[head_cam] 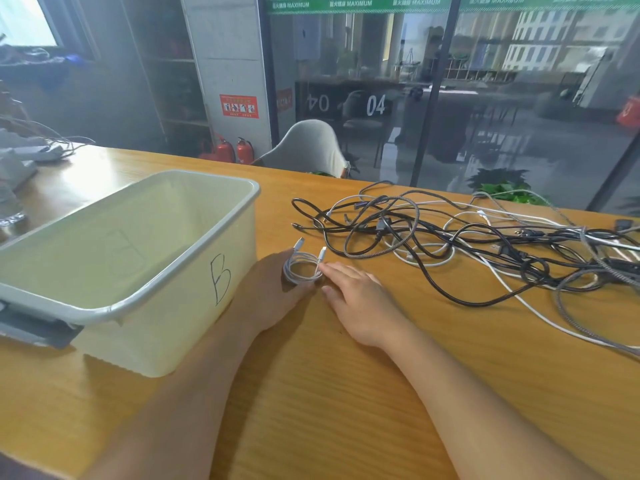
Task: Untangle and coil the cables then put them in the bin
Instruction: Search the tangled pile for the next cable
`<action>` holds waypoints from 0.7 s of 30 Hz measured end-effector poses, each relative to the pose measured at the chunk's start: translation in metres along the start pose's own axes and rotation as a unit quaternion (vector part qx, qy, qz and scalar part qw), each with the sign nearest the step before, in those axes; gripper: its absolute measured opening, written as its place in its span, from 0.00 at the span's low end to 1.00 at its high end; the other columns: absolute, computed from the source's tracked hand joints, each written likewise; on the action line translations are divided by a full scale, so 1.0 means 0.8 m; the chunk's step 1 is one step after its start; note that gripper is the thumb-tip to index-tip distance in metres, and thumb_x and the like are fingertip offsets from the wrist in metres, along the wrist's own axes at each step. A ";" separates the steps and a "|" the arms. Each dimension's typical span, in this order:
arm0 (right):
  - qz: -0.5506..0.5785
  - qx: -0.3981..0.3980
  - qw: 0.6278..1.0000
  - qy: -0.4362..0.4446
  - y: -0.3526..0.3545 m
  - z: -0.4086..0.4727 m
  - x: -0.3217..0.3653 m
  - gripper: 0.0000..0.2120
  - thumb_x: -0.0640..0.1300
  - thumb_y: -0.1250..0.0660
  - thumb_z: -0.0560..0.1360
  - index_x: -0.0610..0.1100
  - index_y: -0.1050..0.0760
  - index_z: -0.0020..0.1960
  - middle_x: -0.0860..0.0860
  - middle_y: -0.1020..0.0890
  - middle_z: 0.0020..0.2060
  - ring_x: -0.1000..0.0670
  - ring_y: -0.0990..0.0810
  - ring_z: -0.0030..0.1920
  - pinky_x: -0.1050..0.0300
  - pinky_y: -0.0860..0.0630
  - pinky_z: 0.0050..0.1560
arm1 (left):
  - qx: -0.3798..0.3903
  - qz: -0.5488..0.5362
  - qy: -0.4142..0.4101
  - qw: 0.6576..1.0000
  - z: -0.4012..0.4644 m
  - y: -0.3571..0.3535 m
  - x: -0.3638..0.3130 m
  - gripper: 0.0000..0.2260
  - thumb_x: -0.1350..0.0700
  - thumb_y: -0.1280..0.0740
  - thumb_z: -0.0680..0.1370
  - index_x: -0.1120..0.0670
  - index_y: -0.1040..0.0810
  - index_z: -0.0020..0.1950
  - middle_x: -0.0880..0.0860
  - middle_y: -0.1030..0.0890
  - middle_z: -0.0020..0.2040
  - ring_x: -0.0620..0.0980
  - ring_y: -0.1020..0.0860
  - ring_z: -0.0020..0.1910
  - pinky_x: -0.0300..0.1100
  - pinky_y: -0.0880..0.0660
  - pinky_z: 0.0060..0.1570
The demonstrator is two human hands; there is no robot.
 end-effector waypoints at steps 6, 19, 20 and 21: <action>0.049 -0.021 0.999 0.001 0.008 -0.017 -0.002 0.25 0.52 0.42 0.86 0.53 0.39 0.82 0.56 0.35 0.80 0.54 0.40 0.80 0.50 0.42 0.81 | -0.065 0.022 -0.025 0.997 -0.013 0.001 -0.009 0.37 0.44 0.25 0.77 0.54 0.36 0.81 0.51 0.31 0.78 0.49 0.34 0.76 0.37 0.42 0.71; -0.003 -0.034 0.999 0.007 0.060 -0.119 -0.072 0.25 0.57 0.41 0.85 0.59 0.39 0.81 0.59 0.38 0.80 0.55 0.41 0.80 0.55 0.45 0.80 | -0.057 0.115 -0.155 0.980 -0.044 -0.056 -0.086 0.37 0.40 0.27 0.76 0.51 0.35 0.81 0.49 0.34 0.79 0.54 0.35 0.78 0.53 0.33 0.74; -0.012 -0.037 0.999 0.003 0.067 -0.131 -0.083 0.25 0.57 0.41 0.85 0.59 0.39 0.81 0.59 0.38 0.80 0.56 0.41 0.80 0.55 0.46 0.80 | -0.049 0.122 -0.167 0.977 -0.045 -0.063 -0.093 0.37 0.39 0.29 0.77 0.51 0.36 0.81 0.49 0.35 0.80 0.53 0.37 0.79 0.54 0.35 0.75; -0.022 -0.043 0.999 -0.003 0.075 -0.142 -0.096 0.24 0.57 0.41 0.85 0.59 0.38 0.81 0.59 0.37 0.80 0.56 0.42 0.80 0.54 0.46 0.81 | -0.043 0.130 -0.179 0.974 -0.045 -0.069 -0.101 0.36 0.38 0.30 0.77 0.50 0.36 0.81 0.49 0.35 0.81 0.53 0.38 0.79 0.54 0.36 0.76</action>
Point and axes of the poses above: each hand's wrist, its own z-axis towards the middle knuckle, its own y-axis out of the back of the hand, x = y × z, the point moved 3 cm from there along z, towards the middle knuckle
